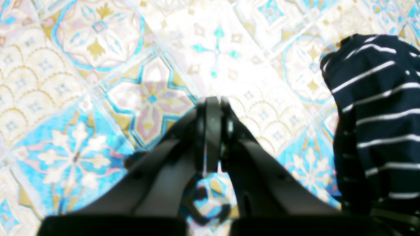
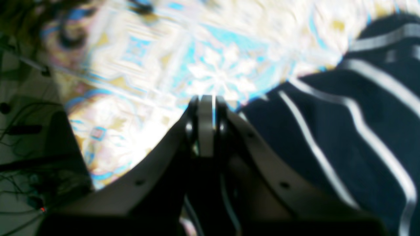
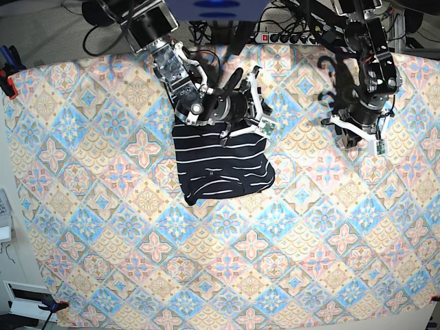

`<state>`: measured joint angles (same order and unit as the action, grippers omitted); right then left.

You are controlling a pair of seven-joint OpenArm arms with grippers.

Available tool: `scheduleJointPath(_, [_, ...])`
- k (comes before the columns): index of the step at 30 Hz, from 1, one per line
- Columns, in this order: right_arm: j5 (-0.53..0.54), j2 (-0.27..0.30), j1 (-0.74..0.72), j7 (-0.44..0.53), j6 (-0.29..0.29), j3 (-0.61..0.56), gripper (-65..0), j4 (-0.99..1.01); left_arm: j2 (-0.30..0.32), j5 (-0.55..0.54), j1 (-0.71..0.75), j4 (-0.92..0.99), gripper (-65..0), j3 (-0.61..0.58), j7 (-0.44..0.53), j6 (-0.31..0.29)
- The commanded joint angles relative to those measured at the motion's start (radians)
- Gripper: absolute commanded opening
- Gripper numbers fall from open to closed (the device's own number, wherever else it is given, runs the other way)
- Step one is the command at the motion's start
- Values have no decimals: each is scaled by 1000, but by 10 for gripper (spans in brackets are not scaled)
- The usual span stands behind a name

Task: Fold the T-shirt properly
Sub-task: 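Drag the folded bundle with the right gripper away from the left gripper, then release the bundle and raise the right gripper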

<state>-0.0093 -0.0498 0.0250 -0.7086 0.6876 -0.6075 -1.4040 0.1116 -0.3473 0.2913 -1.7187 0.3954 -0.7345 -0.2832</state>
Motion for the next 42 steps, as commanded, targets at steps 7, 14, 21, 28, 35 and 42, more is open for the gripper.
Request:
scheduleJointPath(7, [24, -15, -90, 154, -49, 102, -636, 183, -10, -75, 6, -19, -650, 7, -3, -1])
scheduleJointPath(14, [24, 32, -155, 159, -47, 257, -635, 242, -8, -112, 4, -19, -650, 7, -53, -1])
scheduleJointPath(21, [22, 146, -228, 160, -45, 335, -635, 291, -8, -112, 6, -19, -650, 7, -53, -1])
scheduleJointPath(28, [22, 265, -302, 228, -45, 346, -635, 366, -8, -112, 6, -19, -650, 6, -53, -1])
scheduleJointPath(35, [22, 328, -382, 284, -45, 346, -635, 486, -8, -112, 7, -19, -650, 7, -53, -1])
scheduleJointPath(42, [22, 345, -373, 231, -44, 395, -635, 358, -8, -112, 21, -19, -650, 6, -53, -1])
